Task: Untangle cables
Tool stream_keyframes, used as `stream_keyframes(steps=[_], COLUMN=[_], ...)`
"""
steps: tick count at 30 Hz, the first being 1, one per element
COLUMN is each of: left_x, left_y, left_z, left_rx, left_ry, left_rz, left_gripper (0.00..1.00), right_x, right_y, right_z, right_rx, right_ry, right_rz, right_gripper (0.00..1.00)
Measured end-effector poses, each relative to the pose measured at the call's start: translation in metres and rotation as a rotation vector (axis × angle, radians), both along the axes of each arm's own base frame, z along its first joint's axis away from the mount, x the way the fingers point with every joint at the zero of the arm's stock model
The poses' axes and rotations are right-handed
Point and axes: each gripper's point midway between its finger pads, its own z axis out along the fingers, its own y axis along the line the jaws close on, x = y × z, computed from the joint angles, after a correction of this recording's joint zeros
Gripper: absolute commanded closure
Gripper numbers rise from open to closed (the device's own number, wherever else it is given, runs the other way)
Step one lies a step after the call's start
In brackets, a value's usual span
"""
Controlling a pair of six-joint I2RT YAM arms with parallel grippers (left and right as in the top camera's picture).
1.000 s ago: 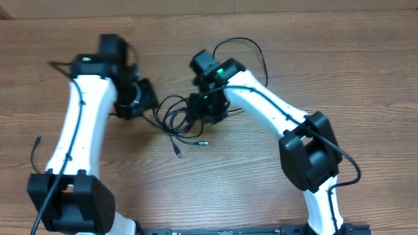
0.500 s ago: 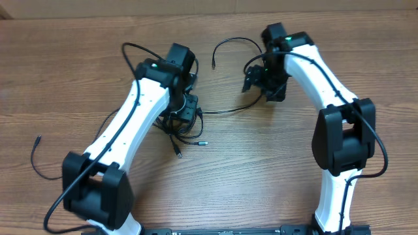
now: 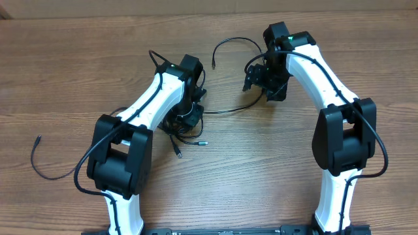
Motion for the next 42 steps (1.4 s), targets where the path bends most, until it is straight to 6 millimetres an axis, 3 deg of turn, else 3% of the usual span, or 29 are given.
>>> stream_keyframes(steps=[9, 15, 24, 26, 33, 42], left_x=[0.006, 0.004, 0.005, 0.006, 0.007, 0.003], left_y=[-0.009, -0.011, -0.005, -0.005, -0.005, -0.003], left_z=[-0.002, -0.014, -0.024, -0.024, -0.028, -0.034], left_rx=[-0.032, -0.025, 0.003, 0.004, 0.002, 0.01], left_ry=[-0.028, -0.045, -0.066, -0.067, -0.079, -0.072], left_rz=[-0.025, -0.018, 0.016, 0.018, 0.018, 0.022], left_gripper=[0.57, 0.58, 0.71, 0.71, 0.71, 0.91], right_x=[0.0, 0.0, 0.0, -0.002, -0.019, -0.041], right_y=[0.001, 0.001, 0.004, 0.01, 0.047, 0.095], right_z=[0.0, 0.0, -0.001, -0.002, -0.014, -0.022], right_rx=[0.0, 0.001, 0.016, 0.044, 0.117, 0.131], right_ry=[-0.001, -0.002, -0.003, 0.004, 0.057, 0.117], right_rz=[0.002, 0.002, 0.004, 0.01, -0.014, -0.111], right_gripper=[0.2, 0.19, 0.23, 0.29, 0.28, 0.25])
